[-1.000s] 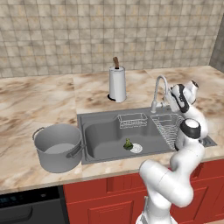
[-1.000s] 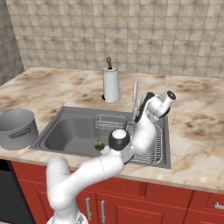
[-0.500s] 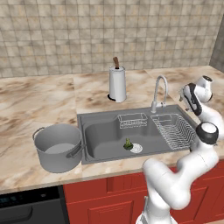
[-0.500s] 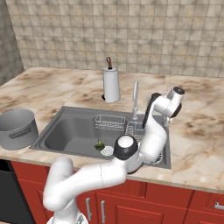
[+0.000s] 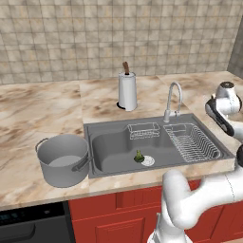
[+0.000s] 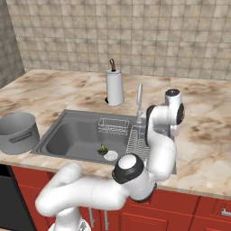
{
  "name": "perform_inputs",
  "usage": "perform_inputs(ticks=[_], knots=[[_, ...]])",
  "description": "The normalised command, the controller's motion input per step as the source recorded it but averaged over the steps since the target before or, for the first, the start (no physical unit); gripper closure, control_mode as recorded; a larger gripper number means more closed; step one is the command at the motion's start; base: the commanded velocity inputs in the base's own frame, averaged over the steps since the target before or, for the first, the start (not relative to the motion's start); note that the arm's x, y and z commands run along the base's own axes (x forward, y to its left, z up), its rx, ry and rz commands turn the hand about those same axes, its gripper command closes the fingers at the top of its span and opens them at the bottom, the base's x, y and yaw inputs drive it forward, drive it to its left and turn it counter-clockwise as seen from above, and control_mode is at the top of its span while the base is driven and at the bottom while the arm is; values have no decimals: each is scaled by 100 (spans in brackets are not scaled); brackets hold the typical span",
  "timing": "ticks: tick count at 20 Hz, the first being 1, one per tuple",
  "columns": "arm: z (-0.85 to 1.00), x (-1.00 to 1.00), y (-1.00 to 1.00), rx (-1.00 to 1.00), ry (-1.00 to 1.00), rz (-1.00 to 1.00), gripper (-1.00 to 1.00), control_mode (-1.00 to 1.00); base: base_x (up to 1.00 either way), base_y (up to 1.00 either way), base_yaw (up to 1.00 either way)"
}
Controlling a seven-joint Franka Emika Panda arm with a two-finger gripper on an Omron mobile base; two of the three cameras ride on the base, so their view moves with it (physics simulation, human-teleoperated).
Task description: Dump the broccoli from the pot into the sink. Then turn on the water and wash the broccoli. Then turn off the water and put the broccoli back in the pot.
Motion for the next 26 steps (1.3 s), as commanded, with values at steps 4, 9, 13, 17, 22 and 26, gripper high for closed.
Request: perform_inputs(ticks=[4,9,13,17,22,26], knots=[[21,-100,8,-41,-10,-43,-100,-100,0,0,0],[38,-100,27,-41,-8,-39,-100,-100,0,0,0],[94,-75,29,-20,3,-16,-100,-100,0,0,0],[100,-52,16,-11,17,-1,-100,-100,0,0,0],[93,-46,38,-14,26,13,-100,-100,0,0,0],[76,-58,62,-22,35,33,-100,-100,0,0,0]])
